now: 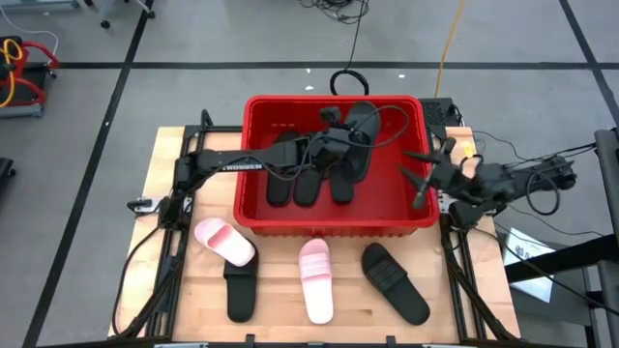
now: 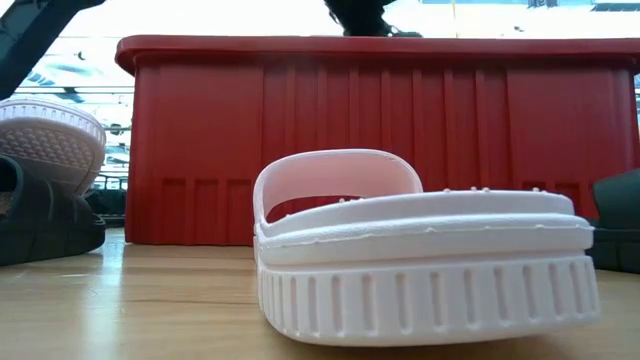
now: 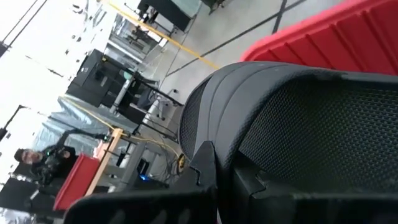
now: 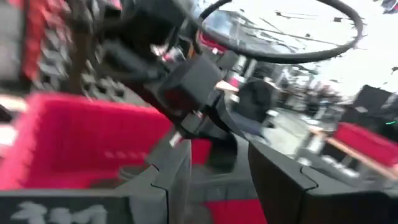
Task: Pick and place slides into bin
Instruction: Put the black slide into the red bin
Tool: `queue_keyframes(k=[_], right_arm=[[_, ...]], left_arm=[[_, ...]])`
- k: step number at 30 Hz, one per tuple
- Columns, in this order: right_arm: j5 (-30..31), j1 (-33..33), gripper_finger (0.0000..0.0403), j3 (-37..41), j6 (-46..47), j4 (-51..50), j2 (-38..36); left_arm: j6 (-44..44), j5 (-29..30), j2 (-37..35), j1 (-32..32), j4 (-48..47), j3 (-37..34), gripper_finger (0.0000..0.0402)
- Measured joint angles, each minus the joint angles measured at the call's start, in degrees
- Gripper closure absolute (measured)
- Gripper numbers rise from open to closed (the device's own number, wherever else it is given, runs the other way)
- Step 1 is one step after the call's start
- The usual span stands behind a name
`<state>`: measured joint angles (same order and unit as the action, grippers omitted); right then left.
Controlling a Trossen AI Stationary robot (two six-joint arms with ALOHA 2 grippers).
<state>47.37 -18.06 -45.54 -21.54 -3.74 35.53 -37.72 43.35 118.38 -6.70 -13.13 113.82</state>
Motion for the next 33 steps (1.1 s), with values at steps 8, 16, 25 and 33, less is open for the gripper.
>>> queue_keyframes(k=[8, 16, 25, 33], right_arm=[[0.8, 6.1, 0.0253, 0.1, -9.1, 1.3, 9.3], [0.8, 12.8, 0.025, 0.1, -9.2, 8.2, 14.1], [-7.4, 17.7, 0.0252, 0.0, -9.1, 8.3, 15.5], [-8.5, 20.1, 0.0254, 0.0, -7.5, 8.2, 18.0]], left_arm=[[1.1, 0.2, 0.2, -0.3, -1.6, 0.0, 0.0401], [-0.2, 0.3, 0.2, 0.6, -2.2, 0.0, 0.0401], [-5.3, 0.9, 0.2, 2.3, -1.7, 0.0, 0.0401], [-5.3, 2.0, 0.2, 2.4, -1.5, 0.0, 0.0401]])
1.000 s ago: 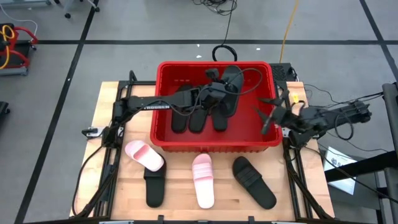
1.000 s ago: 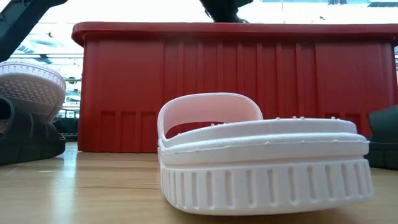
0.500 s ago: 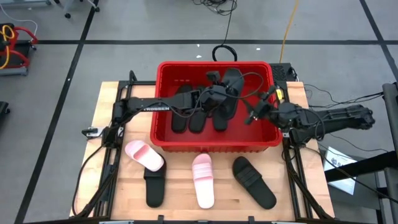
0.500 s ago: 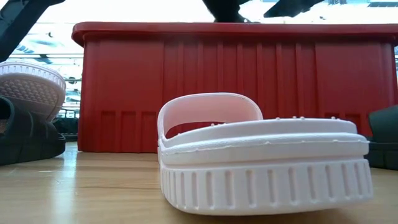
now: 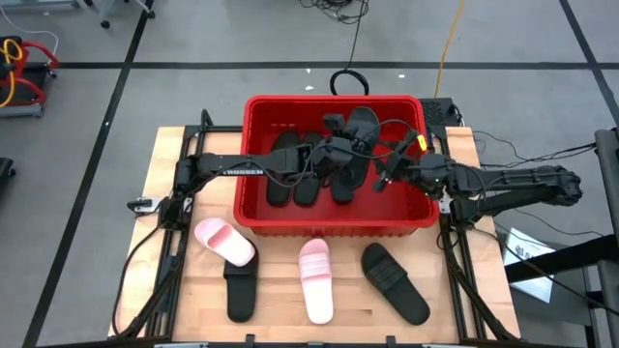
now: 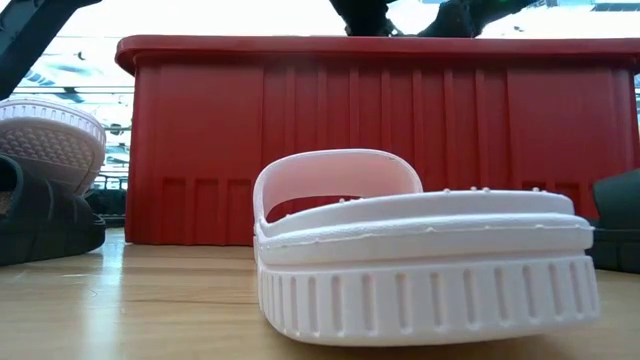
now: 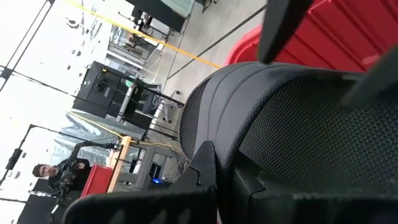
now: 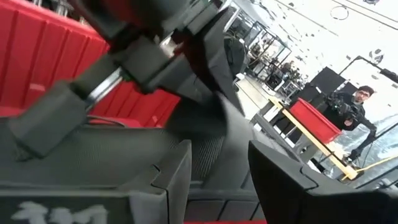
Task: Pick and place slides into bin
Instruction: Put the black slide into the red bin
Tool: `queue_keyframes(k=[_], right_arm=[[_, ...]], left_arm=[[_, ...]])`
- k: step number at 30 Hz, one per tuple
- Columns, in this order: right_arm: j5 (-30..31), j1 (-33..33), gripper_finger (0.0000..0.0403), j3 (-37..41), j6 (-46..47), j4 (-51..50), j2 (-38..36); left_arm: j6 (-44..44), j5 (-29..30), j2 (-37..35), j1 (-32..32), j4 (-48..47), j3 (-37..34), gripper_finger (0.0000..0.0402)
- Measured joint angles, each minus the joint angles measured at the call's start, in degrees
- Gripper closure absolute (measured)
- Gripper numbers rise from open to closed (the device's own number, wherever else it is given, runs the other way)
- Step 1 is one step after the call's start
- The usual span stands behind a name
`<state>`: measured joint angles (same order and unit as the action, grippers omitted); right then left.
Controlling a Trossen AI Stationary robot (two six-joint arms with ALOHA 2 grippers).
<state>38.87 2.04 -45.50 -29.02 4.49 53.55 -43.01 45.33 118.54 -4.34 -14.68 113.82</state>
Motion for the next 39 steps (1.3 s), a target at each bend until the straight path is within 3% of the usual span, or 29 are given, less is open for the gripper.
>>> queue_keyframes(k=[7, 15, 24, 30, 39], right_arm=[[0.1, 1.9, 0.0254, 0.0, -0.4, 0.4, 1.4], [5.0, 2.3, 0.0274, 0.0, -2.7, 1.7, 1.6], [6.2, 2.3, 0.0393, -0.1, -5.6, 1.8, 1.6], [6.2, 2.3, 0.0399, -0.1, -6.3, 1.8, 1.6], [6.4, 2.5, 0.0401, -0.1, -6.6, 1.3, 1.6]], left_arm=[[0.5, 0.1, 0.0, 0.7, -0.2, 0.0, 0.0401], [0.7, 0.4, 0.0, 1.5, 0.0, 0.0, 0.0401], [2.9, -0.4, 0.0, 1.5, -0.2, 0.0, 0.0401], [3.4, -0.7, 0.0, 1.5, -0.2, 0.0, 0.0395], [7.7, 0.3, 0.0, 1.3, 1.2, 0.0, 0.0343]])
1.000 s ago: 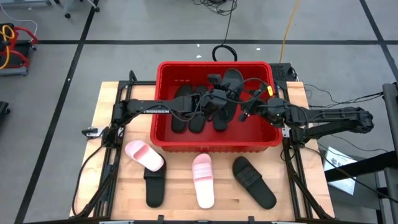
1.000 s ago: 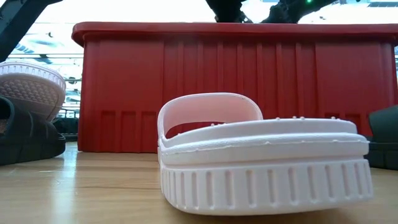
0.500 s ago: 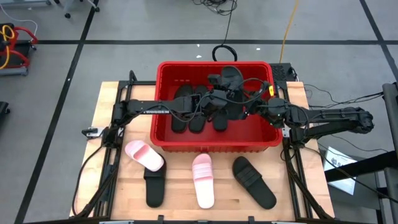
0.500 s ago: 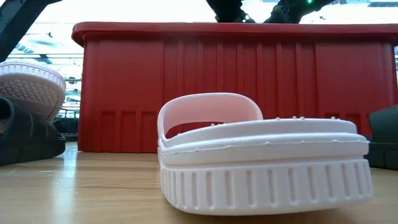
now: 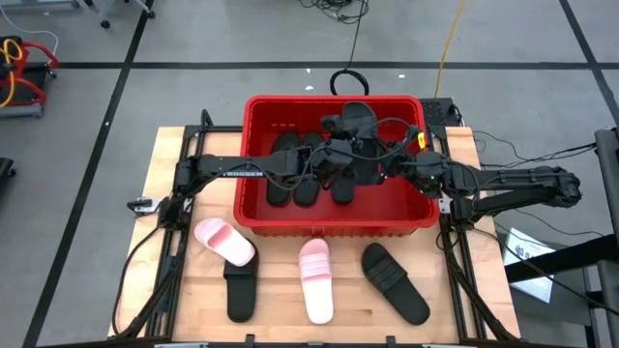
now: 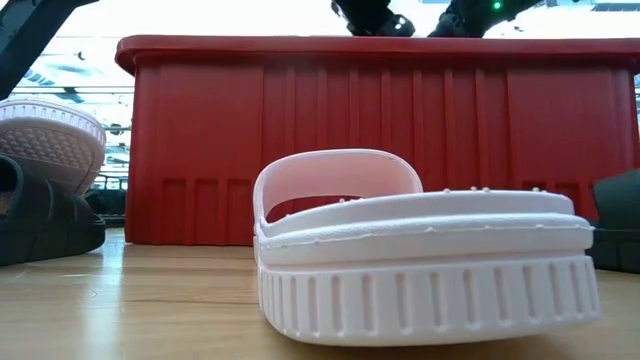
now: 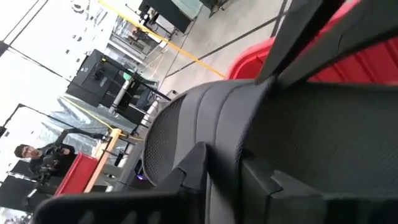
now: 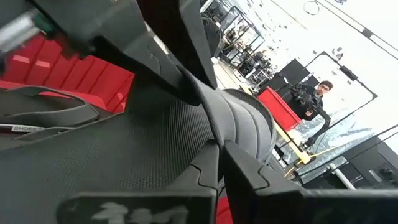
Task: Pick and place slides into bin
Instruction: Put the black slide into the red bin
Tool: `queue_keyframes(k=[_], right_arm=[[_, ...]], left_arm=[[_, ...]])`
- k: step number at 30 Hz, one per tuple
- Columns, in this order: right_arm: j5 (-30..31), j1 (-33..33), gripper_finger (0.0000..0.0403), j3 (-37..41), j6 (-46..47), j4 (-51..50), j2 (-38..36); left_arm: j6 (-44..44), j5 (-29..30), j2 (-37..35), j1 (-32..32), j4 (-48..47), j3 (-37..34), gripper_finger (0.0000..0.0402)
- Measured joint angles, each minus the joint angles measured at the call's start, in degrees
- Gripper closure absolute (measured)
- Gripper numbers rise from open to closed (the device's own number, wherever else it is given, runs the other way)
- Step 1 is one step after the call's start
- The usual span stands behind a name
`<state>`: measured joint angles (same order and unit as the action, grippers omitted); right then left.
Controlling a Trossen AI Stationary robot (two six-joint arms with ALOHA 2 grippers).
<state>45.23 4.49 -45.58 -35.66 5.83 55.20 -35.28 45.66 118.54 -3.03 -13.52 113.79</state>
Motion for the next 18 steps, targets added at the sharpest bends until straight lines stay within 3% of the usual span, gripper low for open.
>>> queue_keyframes(k=[8, 18], right_arm=[[0.1, 2.3, 0.0402, 0.0, 0.4, -1.8, 0.0], [-1.9, 8.1, 0.0402, 0.1, 8.8, -12.0, 0.0]], left_arm=[[2.7, 2.6, -0.3, 0.6, 0.0, 0.0, 0.0285], [4.3, 7.1, -4.8, 2.5, -0.9, 0.0, 0.028]])
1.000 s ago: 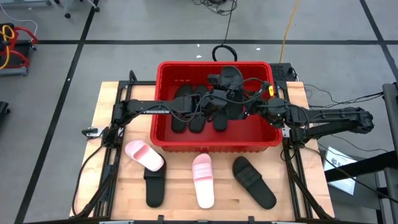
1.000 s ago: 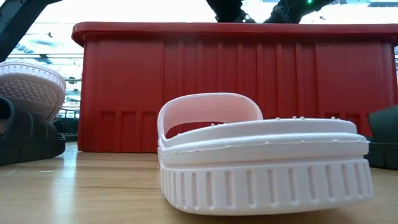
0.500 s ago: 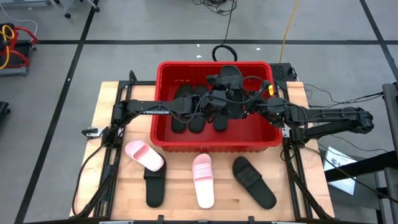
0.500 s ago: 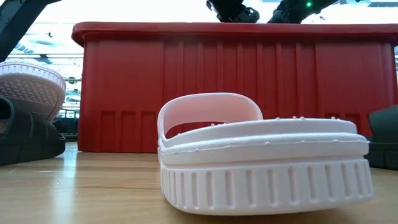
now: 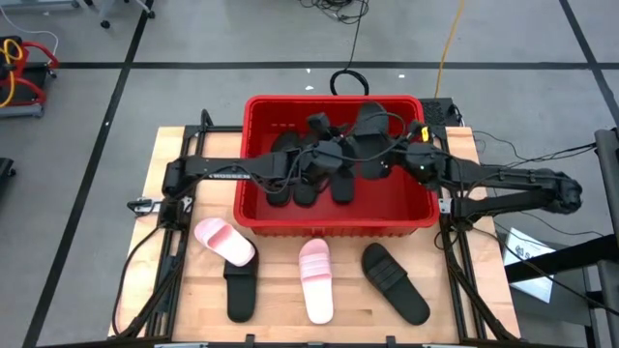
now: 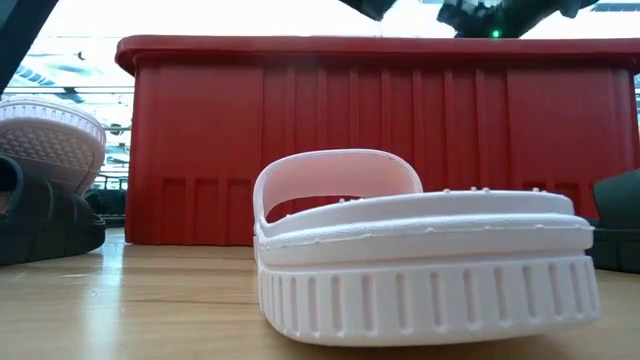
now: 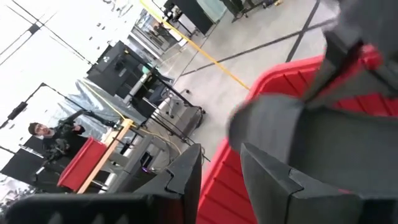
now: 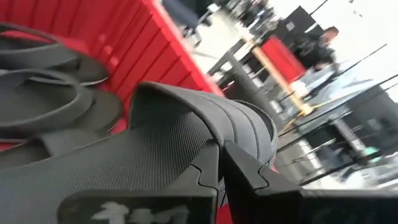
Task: Pick and place slides into bin
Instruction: Put the black slide into the red bin
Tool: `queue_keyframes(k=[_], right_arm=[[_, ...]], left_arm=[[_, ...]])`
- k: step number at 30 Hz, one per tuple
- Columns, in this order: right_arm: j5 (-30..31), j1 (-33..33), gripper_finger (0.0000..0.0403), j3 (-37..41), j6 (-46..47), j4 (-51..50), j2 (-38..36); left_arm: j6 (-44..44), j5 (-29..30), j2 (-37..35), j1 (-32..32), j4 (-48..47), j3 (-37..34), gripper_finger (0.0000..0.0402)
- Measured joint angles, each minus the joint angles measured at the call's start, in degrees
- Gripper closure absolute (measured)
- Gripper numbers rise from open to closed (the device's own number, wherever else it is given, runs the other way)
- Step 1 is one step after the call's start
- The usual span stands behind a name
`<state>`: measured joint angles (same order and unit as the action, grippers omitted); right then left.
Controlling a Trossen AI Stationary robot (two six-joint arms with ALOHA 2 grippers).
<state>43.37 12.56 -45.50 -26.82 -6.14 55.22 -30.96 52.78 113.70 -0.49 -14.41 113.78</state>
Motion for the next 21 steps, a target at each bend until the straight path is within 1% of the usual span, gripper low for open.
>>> queue_keyframes(k=[4, 8, 12, 18, 21], right_arm=[[-4.4, 2.1, 0.0402, 0.0, 4.7, -6.0, 0.0], [-4.5, 3.9, 0.0403, 0.3, 8.7, -11.2, 0.0], [-4.5, 5.1, 0.0403, 3.0, 11.5, -10.6, 0.0], [-4.7, 5.1, 0.0403, 9.3, 12.3, -2.1, 0.2], [-4.7, 5.1, 0.0403, 11.6, 12.2, -0.5, 0.2]], left_arm=[[0.1, 0.2, -2.6, 0.5, -0.4, 0.0, 0.0279], [0.3, 0.3, -4.5, 0.9, -0.6, 0.0, 0.0279], [0.3, 0.7, -6.2, 1.3, -0.8, 0.0, 0.0279], [0.0, 1.6, -7.1, 1.8, -0.7, 0.0, 0.0279], [-0.2, 2.7, -7.1, 2.1, -0.8, 0.0, 0.0279]])
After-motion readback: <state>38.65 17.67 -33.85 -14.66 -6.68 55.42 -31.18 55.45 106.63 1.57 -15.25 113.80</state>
